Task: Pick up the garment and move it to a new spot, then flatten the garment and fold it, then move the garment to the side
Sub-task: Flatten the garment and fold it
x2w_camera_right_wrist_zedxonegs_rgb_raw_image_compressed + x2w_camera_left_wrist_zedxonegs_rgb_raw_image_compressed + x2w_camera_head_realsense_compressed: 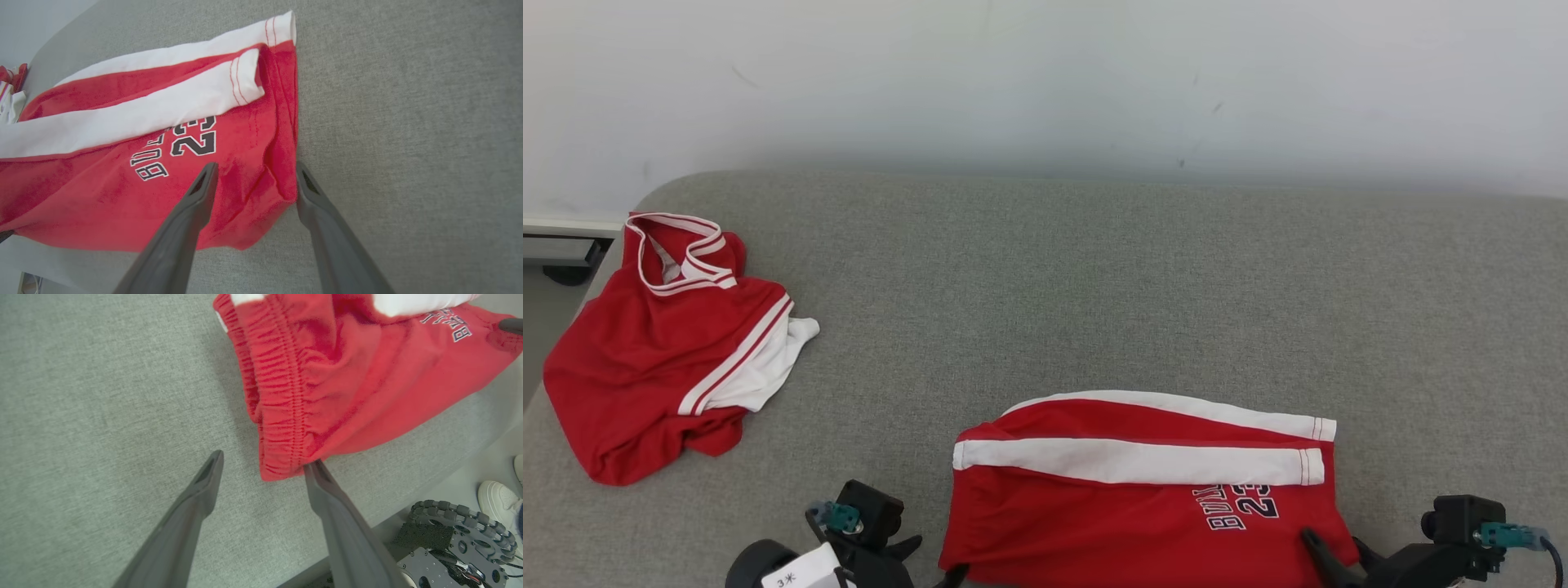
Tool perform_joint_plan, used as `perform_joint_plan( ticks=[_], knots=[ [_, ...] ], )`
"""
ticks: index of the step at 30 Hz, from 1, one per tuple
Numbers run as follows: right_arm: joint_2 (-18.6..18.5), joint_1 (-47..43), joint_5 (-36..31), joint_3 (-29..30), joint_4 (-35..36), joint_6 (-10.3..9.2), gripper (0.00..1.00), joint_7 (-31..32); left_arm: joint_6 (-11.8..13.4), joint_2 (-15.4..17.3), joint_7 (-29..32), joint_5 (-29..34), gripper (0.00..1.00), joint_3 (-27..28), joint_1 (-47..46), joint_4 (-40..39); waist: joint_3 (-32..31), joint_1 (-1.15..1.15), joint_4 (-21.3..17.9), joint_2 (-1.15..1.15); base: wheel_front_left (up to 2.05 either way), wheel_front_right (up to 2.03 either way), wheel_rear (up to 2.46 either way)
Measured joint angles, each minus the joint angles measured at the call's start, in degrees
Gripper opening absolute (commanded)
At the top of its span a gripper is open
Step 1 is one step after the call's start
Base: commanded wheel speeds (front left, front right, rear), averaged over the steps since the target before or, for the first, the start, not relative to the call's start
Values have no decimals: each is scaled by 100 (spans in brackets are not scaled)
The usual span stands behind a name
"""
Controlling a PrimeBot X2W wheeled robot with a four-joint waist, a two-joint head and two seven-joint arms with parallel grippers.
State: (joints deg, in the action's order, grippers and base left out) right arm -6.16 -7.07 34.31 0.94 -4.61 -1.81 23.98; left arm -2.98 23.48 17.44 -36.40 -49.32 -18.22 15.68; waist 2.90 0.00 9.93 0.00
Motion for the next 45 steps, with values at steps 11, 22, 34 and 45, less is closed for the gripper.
perform_joint_plan(
  ticks=[11,22,34,45],
  knots=[
    [-248,-60,-511,278,257,-391,100,20,534,235,159,157,100,235,-99,-91,-30,0,-4,0,0,0,0],
    [-137,54,-1027,679,572,-485,100,-1043,1013,-22,-1091,172,100,1299,444,-530,-416,0,-59,0,0,0,0],
    [87,76,-1368,314,493,-486,100,-1954,1035,-580,-2238,745,100,2671,1159,-523,-774,0,-360,0,0,0,0],
    [88,103,-1470,92,348,-371,100,-2184,1035,-757,-2404,1118,100,3053,1359,-569,-911,-1,-562,0,0,0,0]
  ],
)
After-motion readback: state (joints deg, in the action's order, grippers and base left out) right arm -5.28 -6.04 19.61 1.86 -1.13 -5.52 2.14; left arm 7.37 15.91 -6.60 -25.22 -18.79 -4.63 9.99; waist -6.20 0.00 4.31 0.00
